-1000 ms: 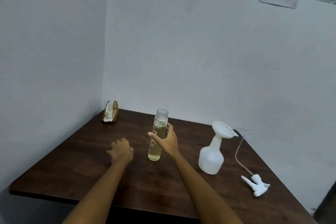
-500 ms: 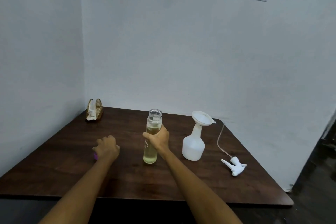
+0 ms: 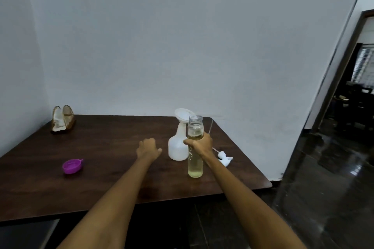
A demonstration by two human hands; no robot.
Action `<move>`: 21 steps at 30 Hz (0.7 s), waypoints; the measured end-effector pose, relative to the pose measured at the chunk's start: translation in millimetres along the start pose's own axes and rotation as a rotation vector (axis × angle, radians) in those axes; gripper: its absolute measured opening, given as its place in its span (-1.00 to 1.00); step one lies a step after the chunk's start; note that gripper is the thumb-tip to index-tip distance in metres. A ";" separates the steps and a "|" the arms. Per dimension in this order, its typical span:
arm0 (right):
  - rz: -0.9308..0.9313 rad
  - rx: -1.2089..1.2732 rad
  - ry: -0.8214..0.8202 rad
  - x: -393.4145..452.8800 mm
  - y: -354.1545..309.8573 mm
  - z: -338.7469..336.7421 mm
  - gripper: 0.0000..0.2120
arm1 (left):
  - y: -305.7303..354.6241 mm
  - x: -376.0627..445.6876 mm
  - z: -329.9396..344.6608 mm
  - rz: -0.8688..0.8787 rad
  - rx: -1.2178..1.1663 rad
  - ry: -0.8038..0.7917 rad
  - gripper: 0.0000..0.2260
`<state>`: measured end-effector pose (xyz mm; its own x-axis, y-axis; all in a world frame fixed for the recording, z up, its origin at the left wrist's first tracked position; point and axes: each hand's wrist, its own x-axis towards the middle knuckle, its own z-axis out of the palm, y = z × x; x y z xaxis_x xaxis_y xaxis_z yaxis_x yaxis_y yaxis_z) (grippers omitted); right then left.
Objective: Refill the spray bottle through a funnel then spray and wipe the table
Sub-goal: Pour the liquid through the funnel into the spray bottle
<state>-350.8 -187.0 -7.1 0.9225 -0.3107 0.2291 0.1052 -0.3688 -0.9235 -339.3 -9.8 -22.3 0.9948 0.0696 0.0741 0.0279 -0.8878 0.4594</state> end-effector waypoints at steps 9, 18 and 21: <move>0.028 0.097 0.138 37.0 15.4 -24.4 -0.78 | 58.4 50.1 17.1 0.215 -0.310 -0.048 -0.35; 0.065 0.132 0.185 56.7 32.0 -20.2 -0.79 | 86.1 63.6 44.5 0.090 -0.324 0.093 -0.50; 0.074 0.124 0.193 55.6 30.6 -20.0 -0.78 | 77.9 70.9 37.7 0.116 -0.370 0.042 -0.51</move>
<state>-303.7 -233.1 -16.5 0.8424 -0.4990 0.2034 0.0962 -0.2322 -0.9679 -263.0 -91.1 -14.6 0.9842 0.0043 0.1772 -0.1291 -0.6674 0.7334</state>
